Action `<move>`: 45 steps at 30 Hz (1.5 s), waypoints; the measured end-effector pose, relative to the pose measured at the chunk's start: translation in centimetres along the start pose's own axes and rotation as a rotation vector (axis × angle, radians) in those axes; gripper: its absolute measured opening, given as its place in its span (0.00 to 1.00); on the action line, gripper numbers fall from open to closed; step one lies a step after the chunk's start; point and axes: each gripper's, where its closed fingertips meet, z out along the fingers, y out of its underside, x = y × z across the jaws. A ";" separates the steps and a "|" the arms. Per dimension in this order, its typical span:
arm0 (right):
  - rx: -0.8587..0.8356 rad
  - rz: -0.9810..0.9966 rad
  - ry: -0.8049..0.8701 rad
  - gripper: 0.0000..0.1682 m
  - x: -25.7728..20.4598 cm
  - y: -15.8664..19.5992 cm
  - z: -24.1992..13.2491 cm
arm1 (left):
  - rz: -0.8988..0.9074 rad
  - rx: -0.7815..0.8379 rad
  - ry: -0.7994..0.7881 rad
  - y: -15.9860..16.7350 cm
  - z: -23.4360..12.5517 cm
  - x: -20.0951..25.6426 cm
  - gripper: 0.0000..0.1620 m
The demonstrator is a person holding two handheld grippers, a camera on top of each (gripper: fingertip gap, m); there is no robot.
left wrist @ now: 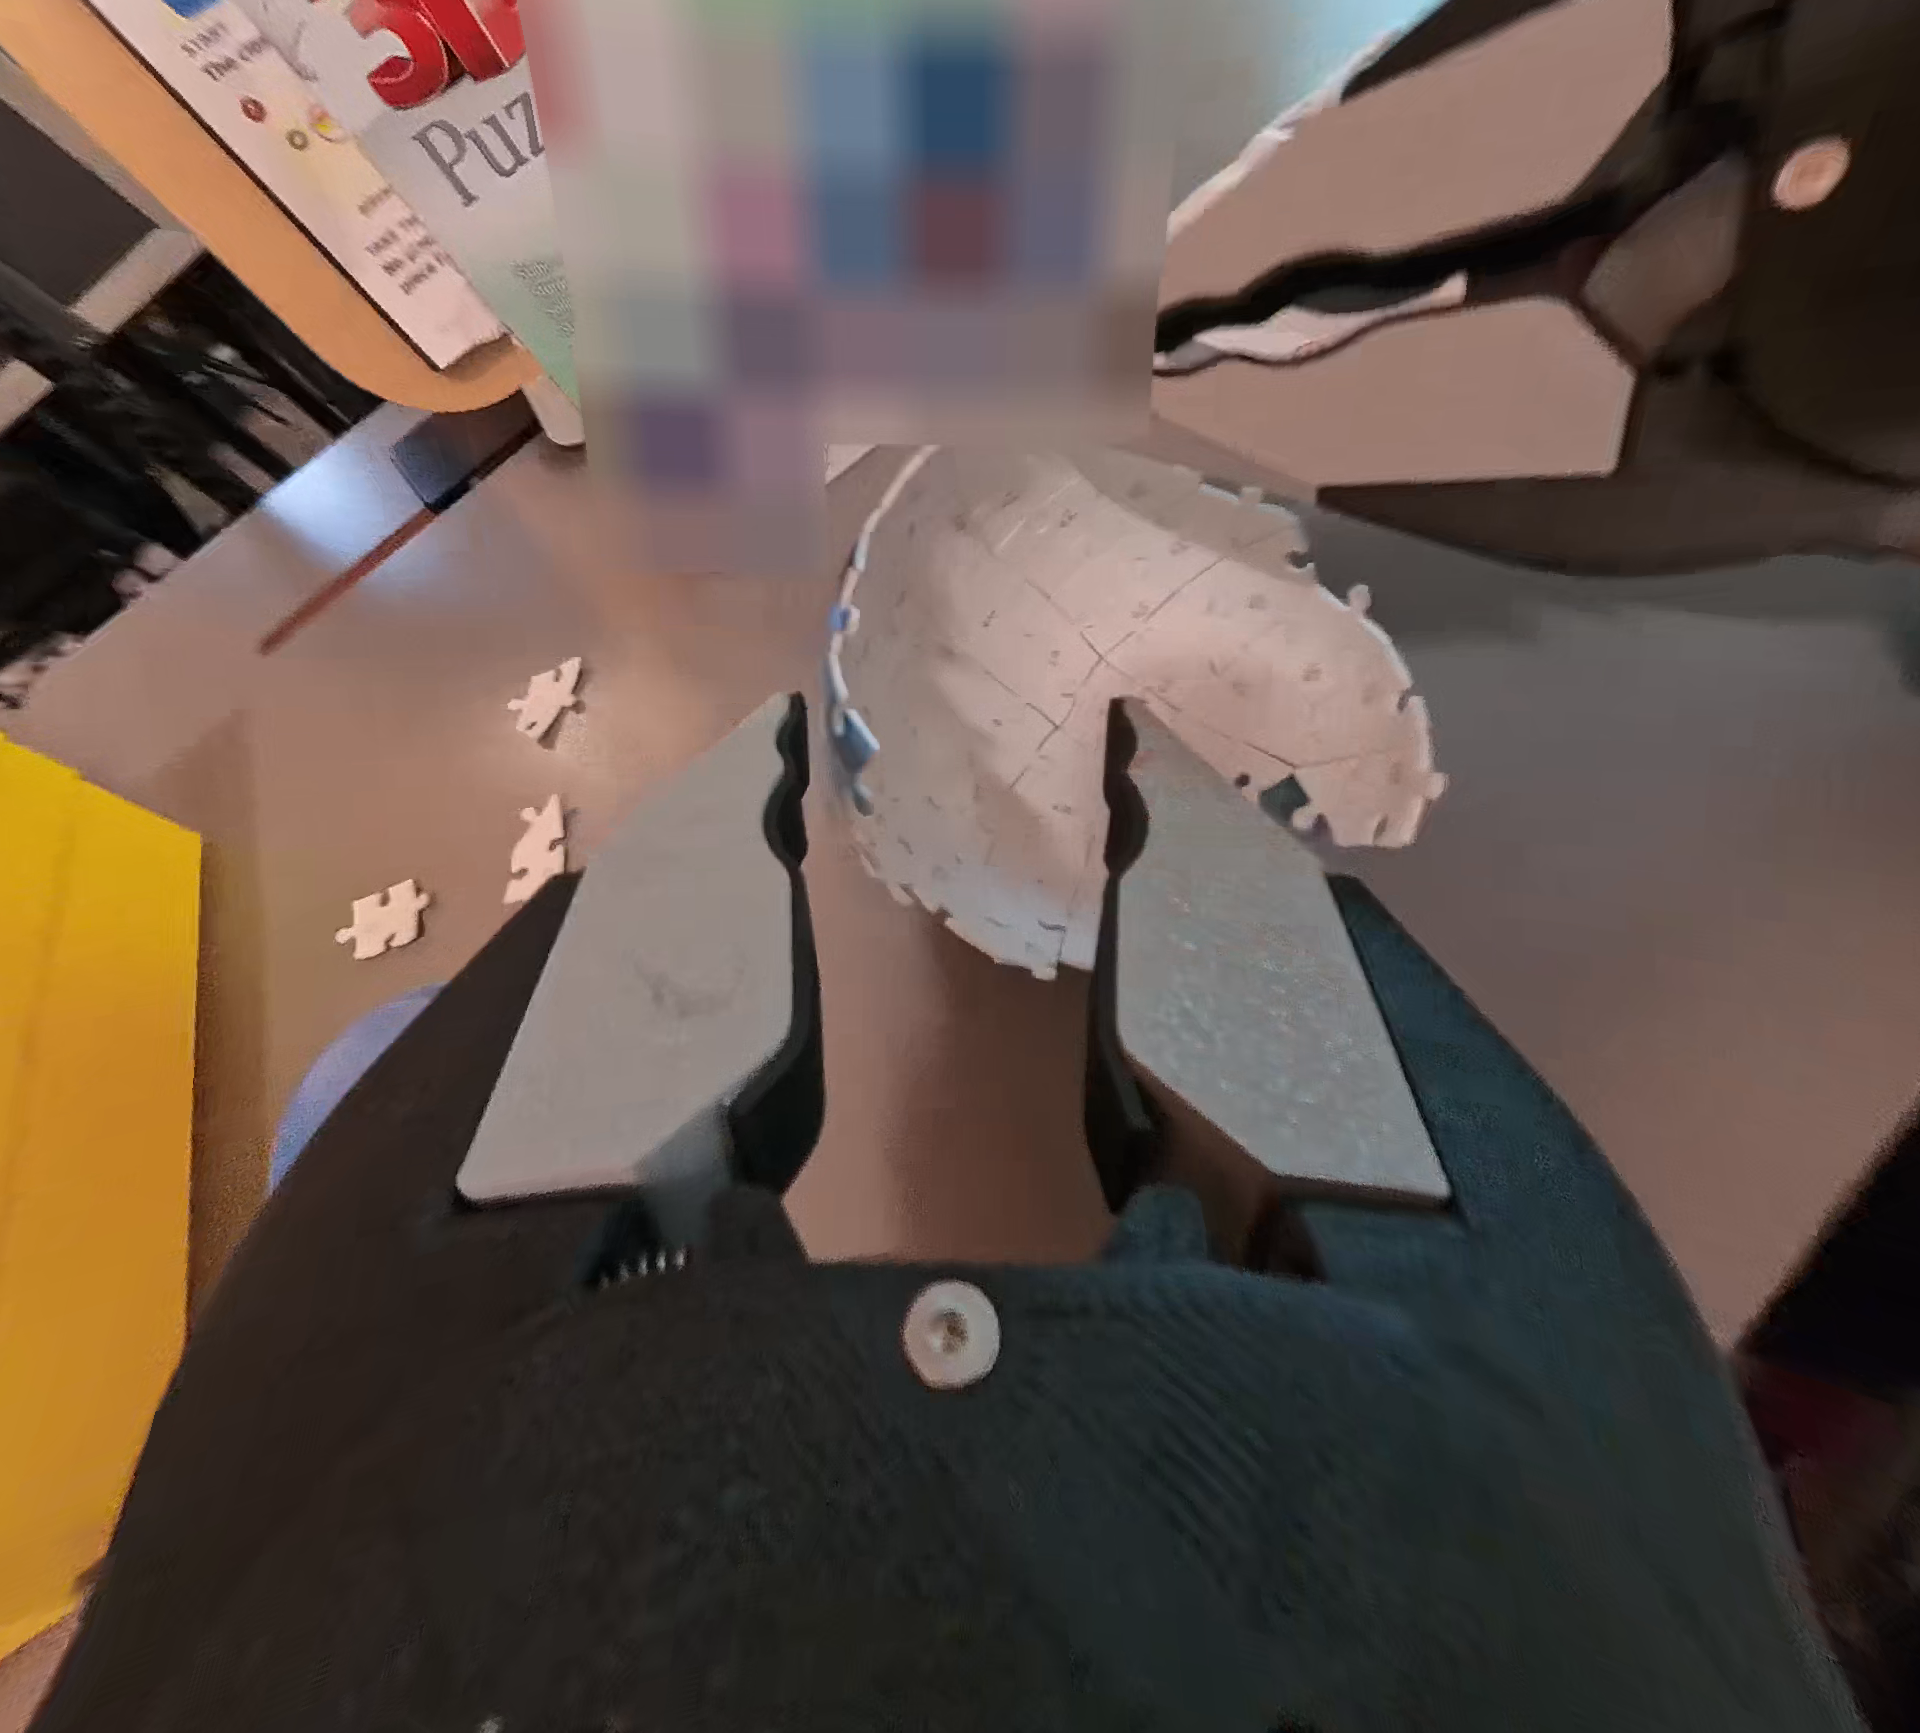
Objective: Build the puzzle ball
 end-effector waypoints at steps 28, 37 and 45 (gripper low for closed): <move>0.054 -0.044 0.059 0.00 -0.2 0.2 0.6 | -0.640 -0.183 0.753 1.4 7.9 -5.2 0.21; 0.068 -0.054 0.069 0.01 -0.1 0.3 0.6 | -0.676 -0.198 0.854 2.2 8.9 -3.6 0.18; 0.076 0.037 -0.006 0.10 -0.7 0.0 0.8 | -0.717 -0.168 0.899 2.6 9.0 -3.3 0.17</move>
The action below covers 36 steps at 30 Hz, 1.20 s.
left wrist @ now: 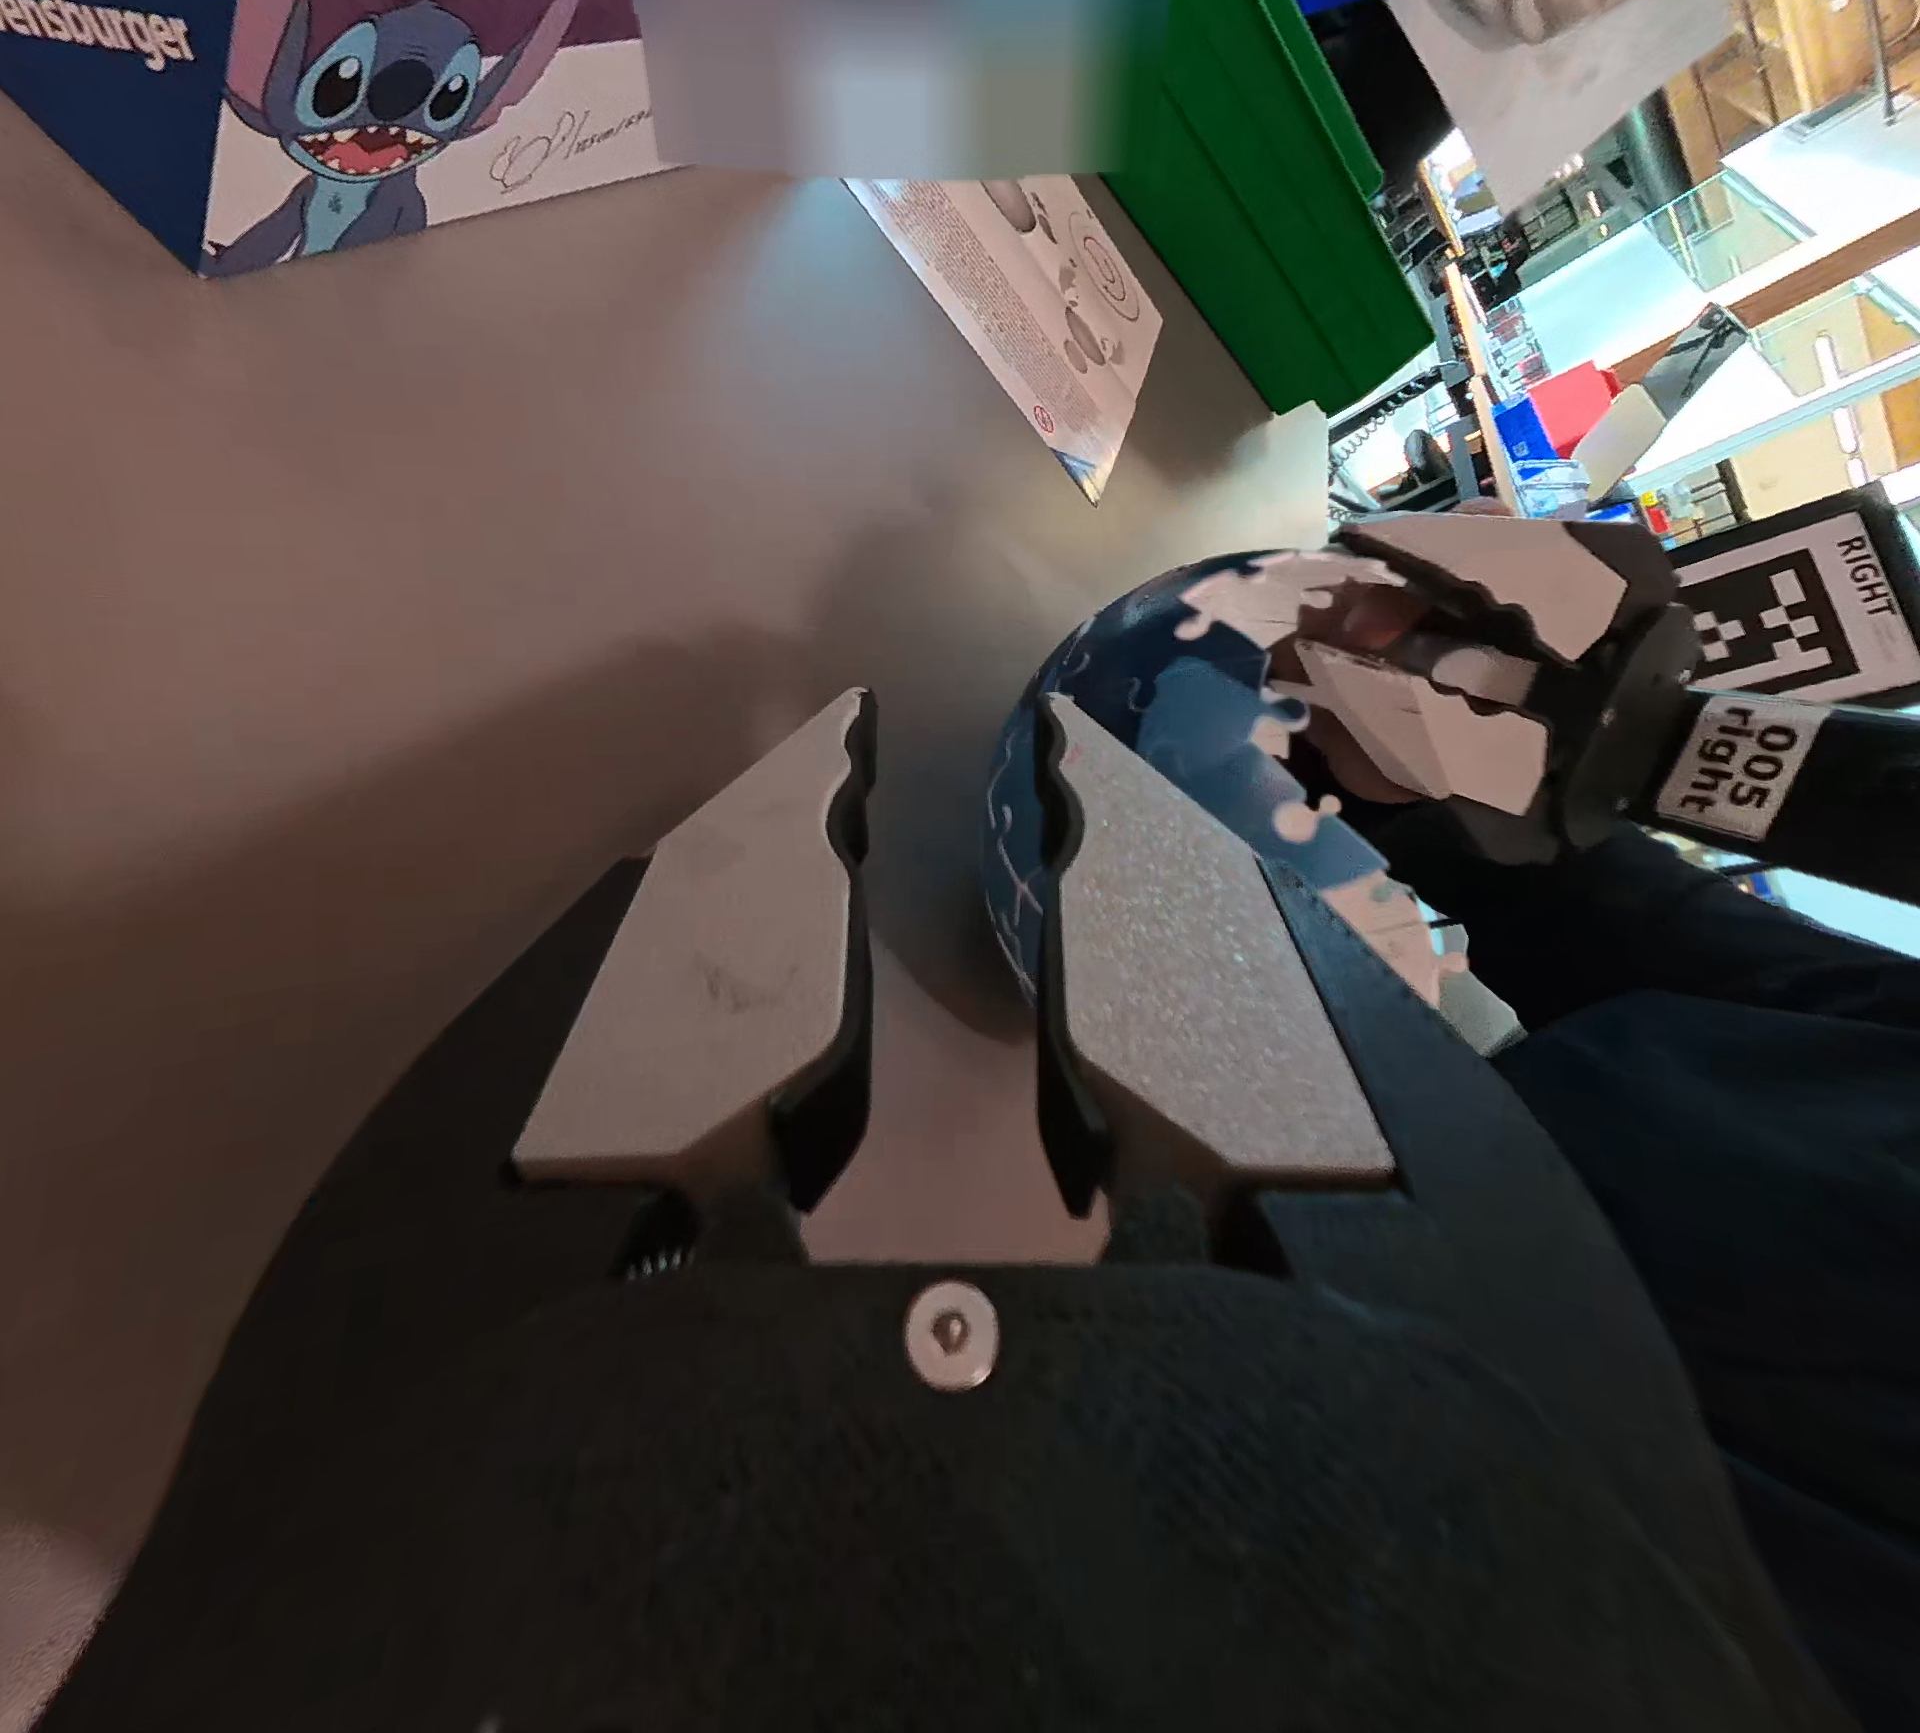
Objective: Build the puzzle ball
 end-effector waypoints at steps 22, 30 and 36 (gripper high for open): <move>-0.370 0.744 -0.342 0.16 0.1 5.1 -8.6 | 0.041 -0.067 0.013 2.0 1.2 0.5 0.16; -0.387 0.848 -0.434 0.15 -3.0 6.9 -8.1 | 0.034 -0.077 0.084 2.5 1.9 1.9 0.15; -0.382 0.922 -0.456 0.13 -1.1 7.5 -8.0 | 0.029 -0.103 0.071 3.0 2.1 1.5 0.16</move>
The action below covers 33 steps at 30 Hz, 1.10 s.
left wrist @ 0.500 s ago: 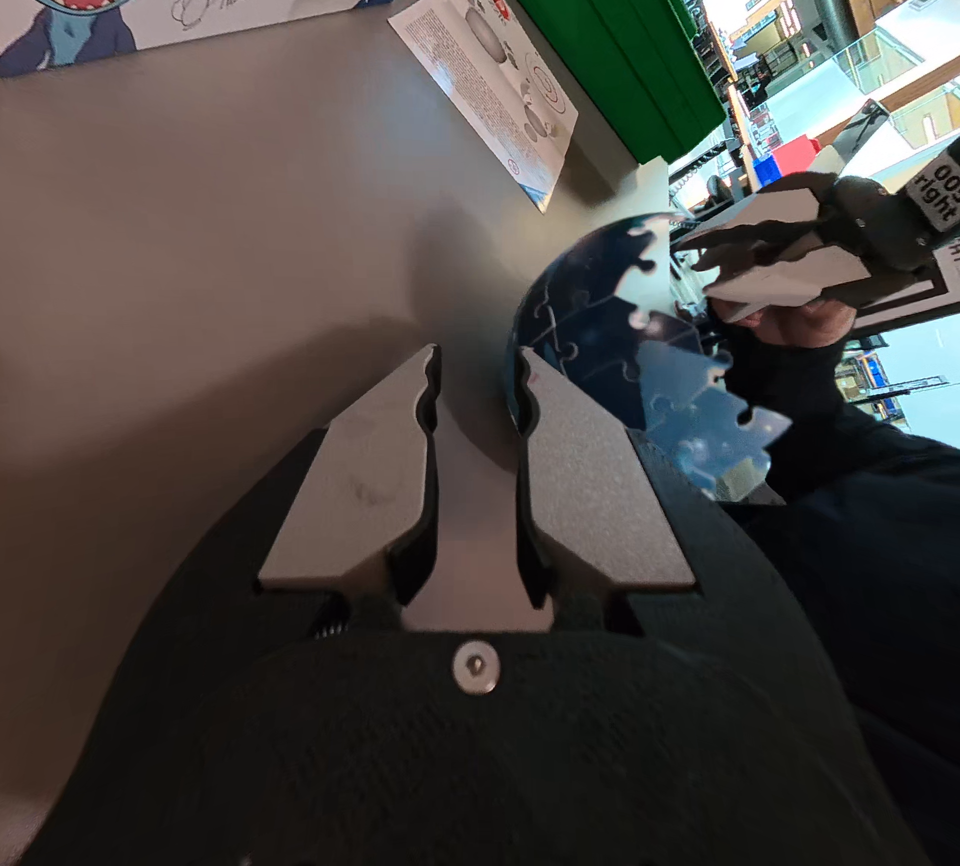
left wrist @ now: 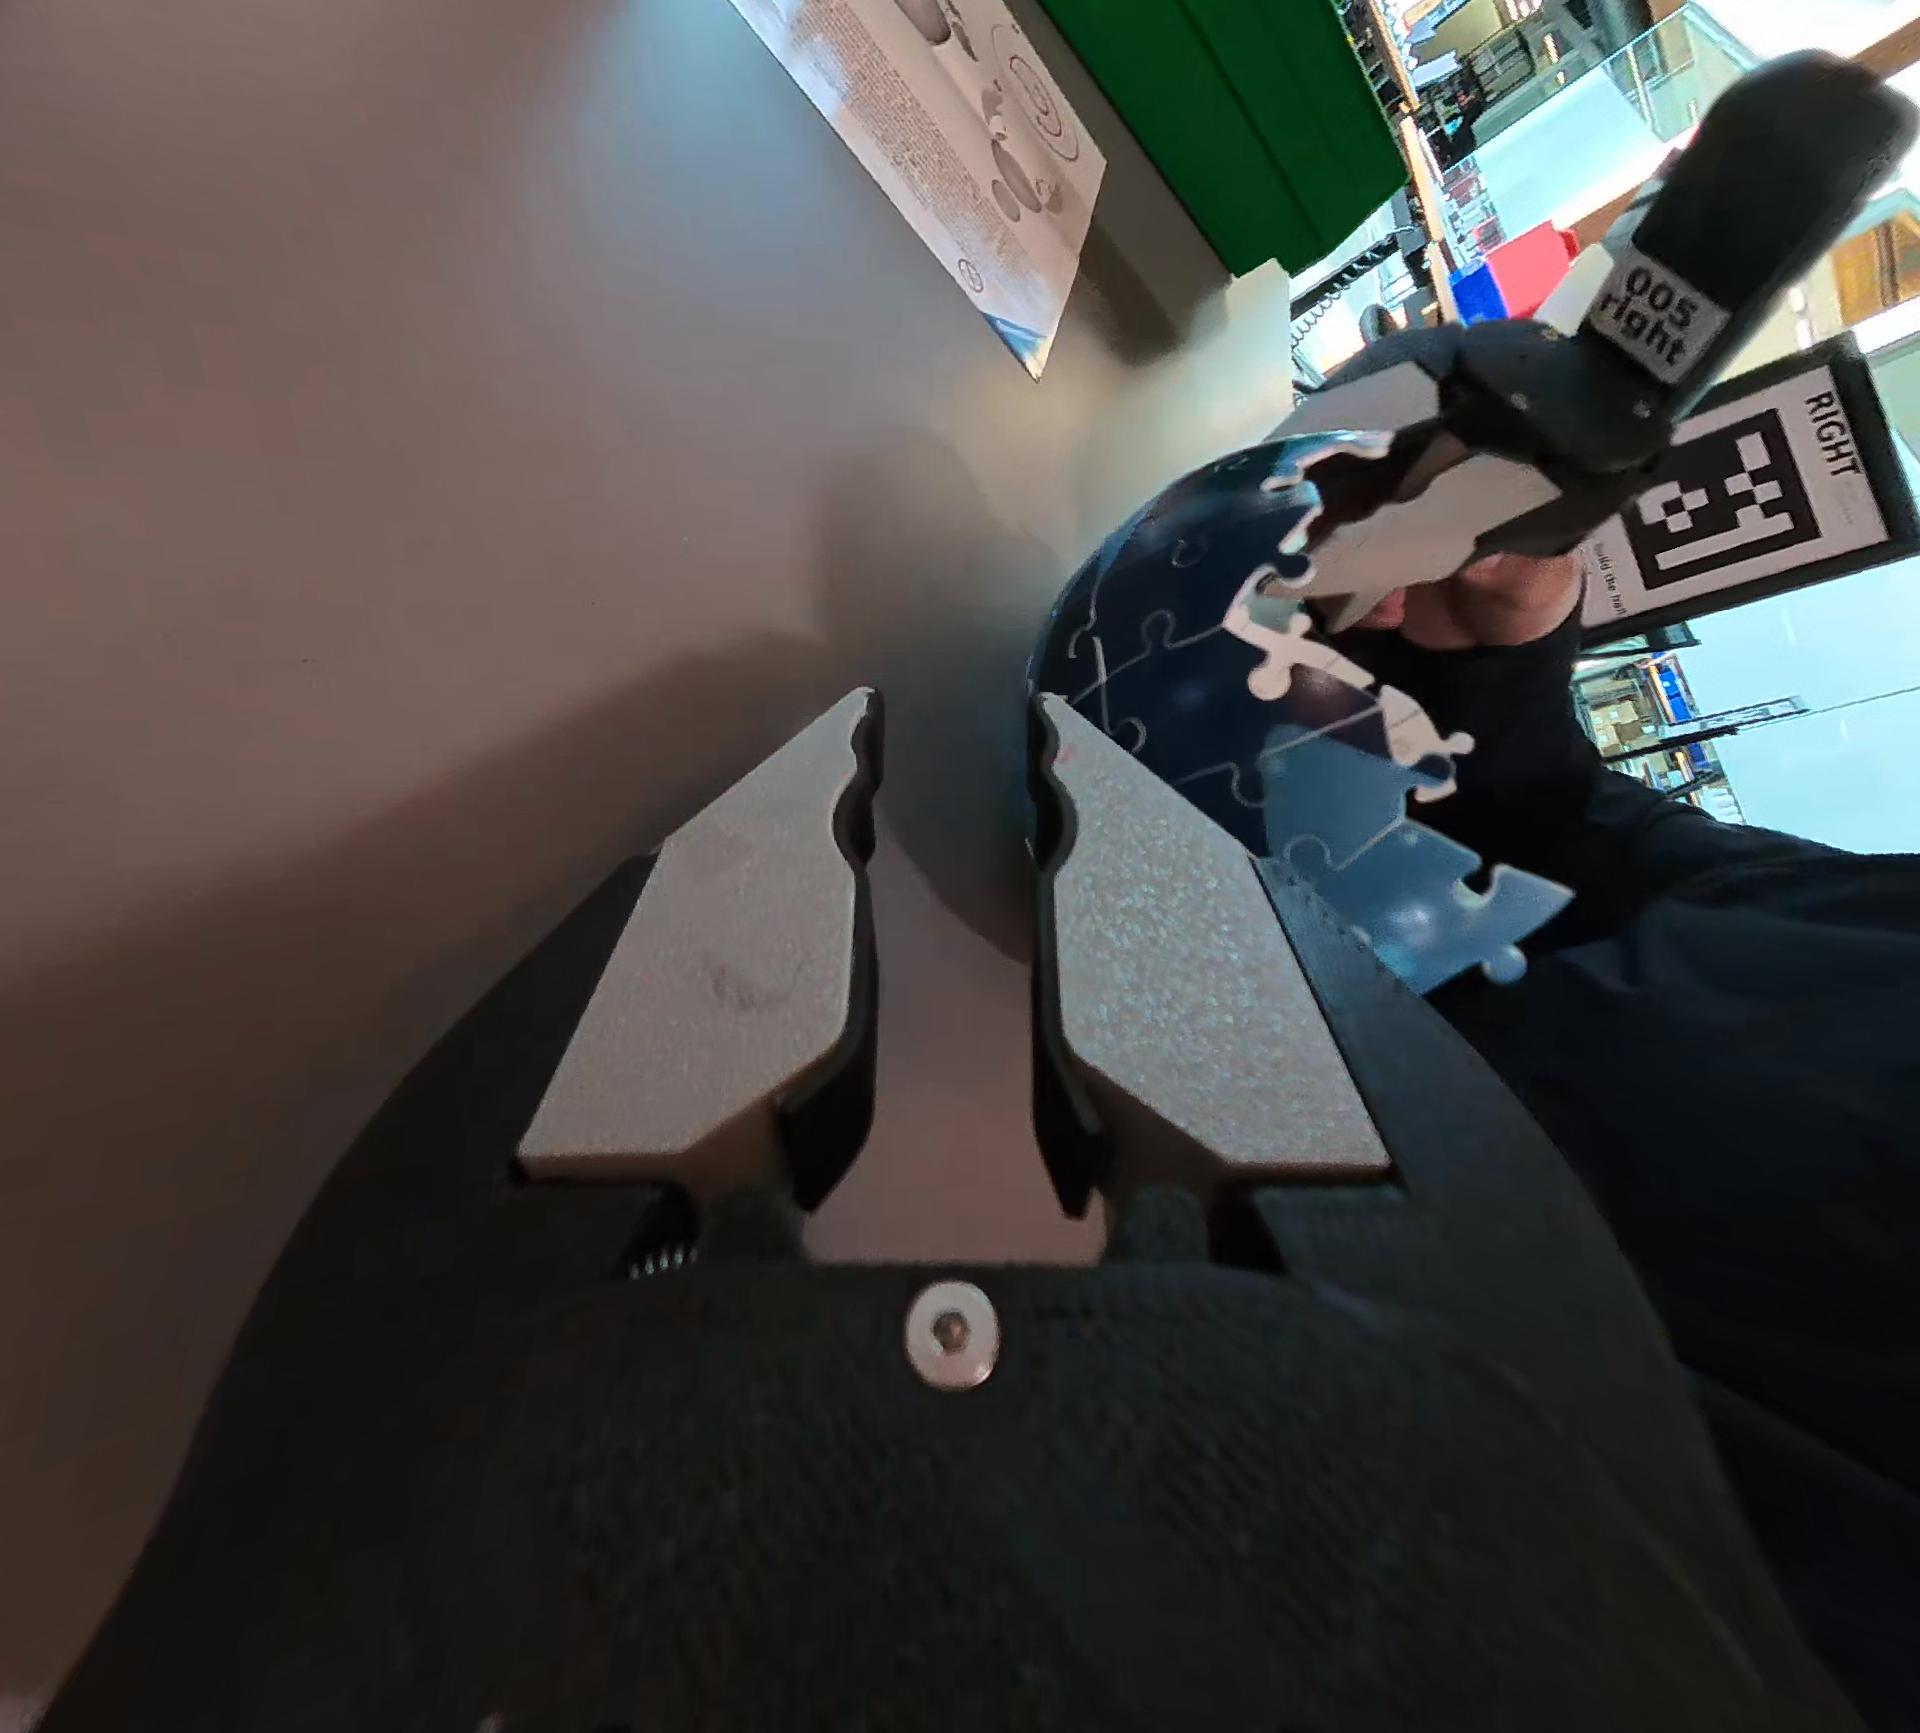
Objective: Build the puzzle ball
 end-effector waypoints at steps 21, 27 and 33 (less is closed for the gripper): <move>0.303 -0.256 0.009 0.32 6.2 -11.8 4.4 | 0.085 0.090 -0.269 -1.8 -2.8 -3.2 0.22; 0.279 -0.372 0.202 0.32 8.2 -11.4 5.5 | 0.133 0.266 -0.406 -4.6 -6.7 -3.2 0.27; 0.259 -0.341 0.229 0.35 8.9 -11.1 5.3 | 0.178 0.259 -0.429 -4.6 -6.8 -2.6 0.27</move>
